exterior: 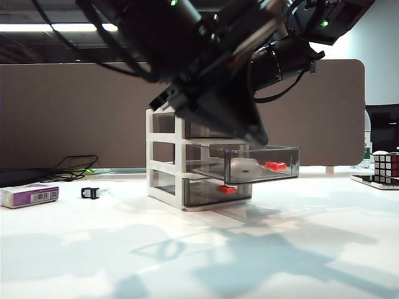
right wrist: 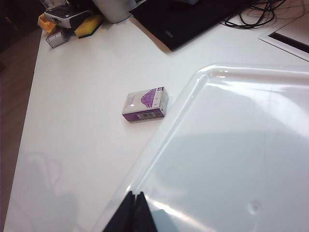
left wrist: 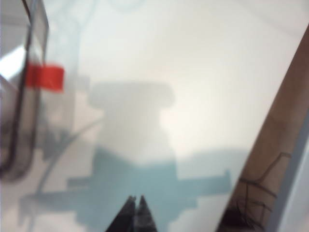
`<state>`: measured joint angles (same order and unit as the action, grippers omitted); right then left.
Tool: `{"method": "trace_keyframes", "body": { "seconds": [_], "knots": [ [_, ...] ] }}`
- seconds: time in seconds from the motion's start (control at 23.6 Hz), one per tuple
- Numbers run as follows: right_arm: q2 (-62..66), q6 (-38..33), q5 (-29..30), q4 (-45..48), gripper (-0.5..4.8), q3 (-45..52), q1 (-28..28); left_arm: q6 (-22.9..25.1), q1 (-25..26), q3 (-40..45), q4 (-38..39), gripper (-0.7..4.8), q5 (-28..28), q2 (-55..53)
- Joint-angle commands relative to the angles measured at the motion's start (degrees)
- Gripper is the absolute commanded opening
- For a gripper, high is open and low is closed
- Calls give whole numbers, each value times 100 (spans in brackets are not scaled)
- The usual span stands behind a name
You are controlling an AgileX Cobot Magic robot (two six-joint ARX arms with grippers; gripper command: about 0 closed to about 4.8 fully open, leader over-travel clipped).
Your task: Open the second layer of the drawer on the table, pick up the earphone case on the table and put it in, and finally close the drawer.
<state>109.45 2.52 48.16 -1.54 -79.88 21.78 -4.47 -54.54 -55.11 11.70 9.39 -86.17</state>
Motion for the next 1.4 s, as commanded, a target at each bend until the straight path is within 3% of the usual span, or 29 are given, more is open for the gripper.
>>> {"method": "trace_keyframes", "body": {
  "seconds": [0.04, 0.25, 0.55, 0.85, 1.4],
  "knots": [
    [142, -184, -46, -734, -5, 129, 26, 105, 17, -13, -374, -6, 79, -197],
    [142, -184, -46, -739, -5, 129, 26, 15, 107, -13, -1060, -5, 636, -590],
    [142, -181, -46, -743, -5, 129, 26, -2, 125, -13, -1714, -5, 409, -903],
    [142, -181, -46, -743, -5, 127, 22, 177, 223, -13, -1937, -6, -409, -1104],
    [142, -94, -48, -776, -5, 129, 22, 514, 256, -13, -2472, -6, -1300, -1539]
  ]
}}
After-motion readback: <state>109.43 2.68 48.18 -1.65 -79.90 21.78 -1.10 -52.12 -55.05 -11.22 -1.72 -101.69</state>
